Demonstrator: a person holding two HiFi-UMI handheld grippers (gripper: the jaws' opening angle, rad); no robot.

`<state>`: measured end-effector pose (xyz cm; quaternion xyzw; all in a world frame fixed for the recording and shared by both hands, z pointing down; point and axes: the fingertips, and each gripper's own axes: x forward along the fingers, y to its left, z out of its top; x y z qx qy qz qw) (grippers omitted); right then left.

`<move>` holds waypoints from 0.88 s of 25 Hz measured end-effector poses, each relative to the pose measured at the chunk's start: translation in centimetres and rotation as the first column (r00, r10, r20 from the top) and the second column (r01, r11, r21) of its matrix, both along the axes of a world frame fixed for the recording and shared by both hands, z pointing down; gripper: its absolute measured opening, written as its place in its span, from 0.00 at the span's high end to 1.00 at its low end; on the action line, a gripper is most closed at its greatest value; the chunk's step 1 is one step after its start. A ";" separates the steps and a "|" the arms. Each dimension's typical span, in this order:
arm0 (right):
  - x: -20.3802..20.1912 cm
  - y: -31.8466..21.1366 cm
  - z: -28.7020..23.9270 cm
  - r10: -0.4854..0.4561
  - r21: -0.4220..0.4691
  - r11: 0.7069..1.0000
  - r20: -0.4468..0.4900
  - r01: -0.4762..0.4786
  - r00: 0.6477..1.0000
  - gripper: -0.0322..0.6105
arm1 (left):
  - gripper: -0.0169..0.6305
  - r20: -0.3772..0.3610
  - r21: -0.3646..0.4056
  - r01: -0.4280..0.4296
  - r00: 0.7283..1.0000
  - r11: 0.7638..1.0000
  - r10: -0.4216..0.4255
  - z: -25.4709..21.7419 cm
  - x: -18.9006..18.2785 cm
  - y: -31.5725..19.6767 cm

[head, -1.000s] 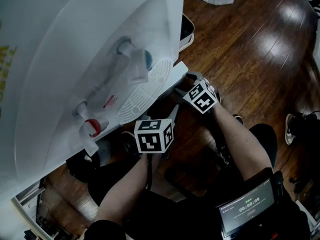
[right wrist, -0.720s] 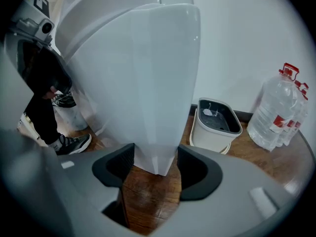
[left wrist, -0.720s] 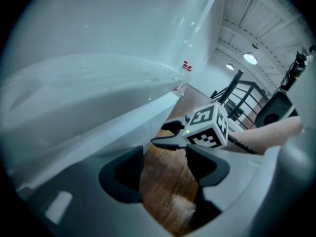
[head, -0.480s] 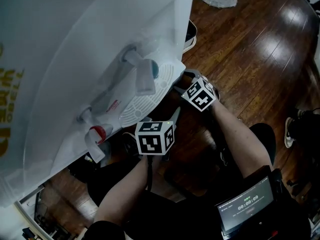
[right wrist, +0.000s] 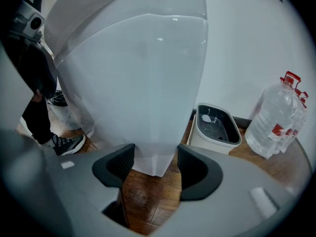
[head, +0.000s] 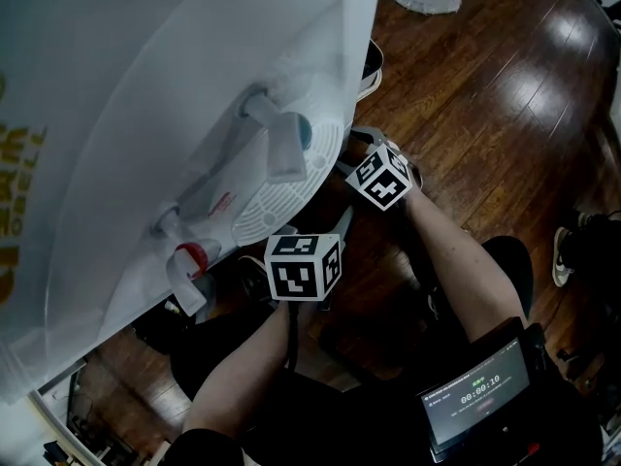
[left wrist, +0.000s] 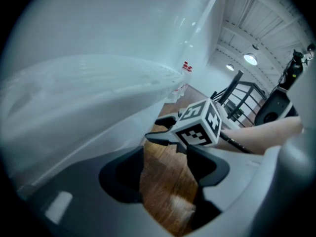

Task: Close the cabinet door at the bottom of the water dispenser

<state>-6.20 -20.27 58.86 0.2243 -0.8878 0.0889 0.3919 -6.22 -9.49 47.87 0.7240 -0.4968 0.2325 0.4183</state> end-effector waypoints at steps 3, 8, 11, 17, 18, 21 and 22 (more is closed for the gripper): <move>-0.1 -0.2 -0.2 -0.014 0.009 1.000 -0.017 0.015 1.000 0.52 | 0.52 0.002 -0.003 0.004 1.000 1.000 -0.004 0.0 -0.3 0.1; 0.2 0.0 0.0 -0.009 0.010 1.000 -0.073 0.010 0.997 0.53 | 0.52 0.003 0.002 0.009 1.000 1.000 -0.009 -0.1 -0.4 0.1; 1.2 0.6 -0.4 -0.011 0.011 1.000 -0.100 0.012 0.995 0.64 | 0.52 -0.009 0.015 0.003 1.000 1.000 -0.003 -0.5 0.2 0.0; 3.5 2.6 -2.7 0.059 -0.006 0.998 -0.059 -0.059 0.997 0.77 | 0.52 -0.058 0.056 -0.014 0.998 0.998 0.017 -2.5 1.9 0.1; 3.7 2.9 -3.3 0.084 -0.013 0.996 -0.036 -0.084 0.996 0.80 | 0.52 -0.069 0.059 -0.017 0.997 0.998 0.021 -2.8 2.3 0.4; 4.3 3.8 -6.1 0.134 -0.003 0.991 0.024 -0.134 0.991 0.84 | 0.53 -0.084 0.073 -0.030 0.996 0.997 0.037 -3.5 3.3 1.4; 4.5 4.2 -7.1 0.145 0.002 0.989 0.048 -0.145 0.988 0.85 | 0.53 -0.084 0.080 -0.033 0.996 0.996 0.040 -3.7 3.6 1.8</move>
